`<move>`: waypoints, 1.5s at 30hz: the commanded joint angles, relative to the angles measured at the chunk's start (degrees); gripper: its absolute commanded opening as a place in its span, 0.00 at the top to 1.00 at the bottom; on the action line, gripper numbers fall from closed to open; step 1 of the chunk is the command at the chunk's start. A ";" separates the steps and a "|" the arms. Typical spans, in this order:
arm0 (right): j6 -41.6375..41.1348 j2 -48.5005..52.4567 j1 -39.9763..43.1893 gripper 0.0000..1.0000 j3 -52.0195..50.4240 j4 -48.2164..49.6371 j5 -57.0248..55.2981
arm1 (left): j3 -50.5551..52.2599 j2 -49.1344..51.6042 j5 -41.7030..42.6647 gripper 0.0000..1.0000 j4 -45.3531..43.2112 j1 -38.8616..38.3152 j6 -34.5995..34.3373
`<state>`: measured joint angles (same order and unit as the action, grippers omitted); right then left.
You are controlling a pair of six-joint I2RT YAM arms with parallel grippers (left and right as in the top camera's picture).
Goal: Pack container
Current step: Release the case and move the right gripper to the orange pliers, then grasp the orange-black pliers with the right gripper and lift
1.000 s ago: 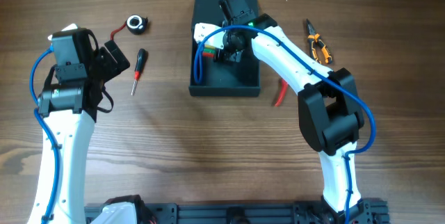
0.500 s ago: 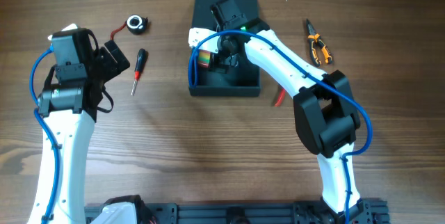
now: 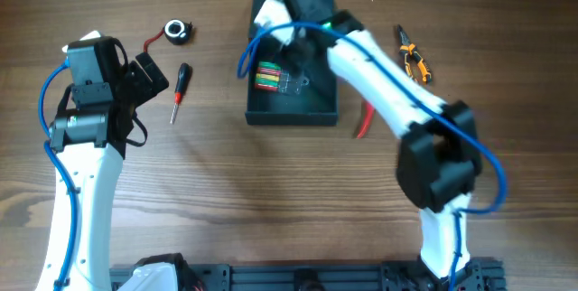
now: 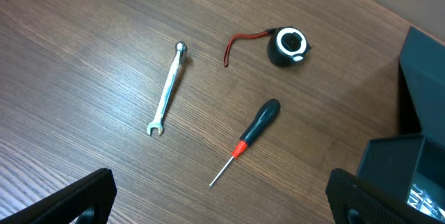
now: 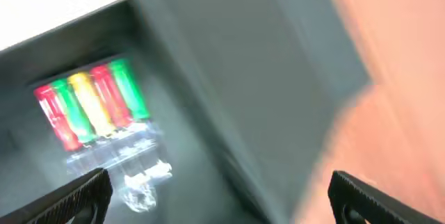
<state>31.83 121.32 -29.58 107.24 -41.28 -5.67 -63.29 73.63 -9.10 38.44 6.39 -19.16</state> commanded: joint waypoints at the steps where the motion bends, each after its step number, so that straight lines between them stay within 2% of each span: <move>1: -9.35 -12.35 5.46 0.00 4.33 -1.81 -4.39 | -1.25 0.33 0.68 0.00 -0.02 0.26 0.94; 4: -11.32 -18.14 10.97 0.00 4.33 -1.70 -1.62 | -1.25 0.33 0.68 0.00 -0.02 0.26 0.94; 8: -16.11 -18.93 13.75 0.00 4.24 0.33 6.21 | -1.25 0.33 0.70 0.00 -0.02 0.26 0.94; 13: -22.14 -11.28 15.85 0.00 4.24 -0.39 7.48 | -1.25 0.33 0.68 0.00 -0.02 0.26 0.94; 19: -24.72 -4.20 19.26 0.00 4.24 -11.74 8.07 | -1.25 0.33 0.68 0.00 -0.02 0.26 0.94; 22: -24.70 -2.36 22.21 0.00 4.09 -16.48 8.52 | -1.25 0.33 0.68 0.00 -0.02 0.26 0.94; 29: -23.87 0.15 27.85 0.00 3.74 -16.57 8.48 | -1.25 0.33 0.70 0.00 -0.02 0.26 0.94; 31: -19.19 2.19 28.48 0.01 3.74 -16.94 8.02 | -1.25 0.33 0.68 0.00 -0.02 0.26 0.94; 34: -11.93 5.27 28.55 0.09 3.74 -18.25 8.13 | -1.25 0.33 0.68 0.00 -0.02 0.26 0.94; 37: -10.84 8.68 28.55 0.18 3.74 -19.17 8.04 | -1.25 0.33 0.68 0.00 -0.02 0.26 0.94; 38: -10.99 9.38 28.55 0.18 3.74 -19.41 8.02 | -1.25 0.33 0.68 0.00 -0.02 0.26 0.94; 40: -12.70 10.60 28.55 0.10 3.65 -19.91 7.39 | -1.25 0.33 0.68 0.00 -0.02 0.26 0.96; 45: -12.74 10.75 28.55 0.08 3.28 -19.12 6.58 | -1.25 0.33 0.68 0.00 -0.02 0.26 0.94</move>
<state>18.98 131.48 -0.93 110.80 -60.80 1.85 -63.29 73.63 -9.10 38.46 6.39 -19.16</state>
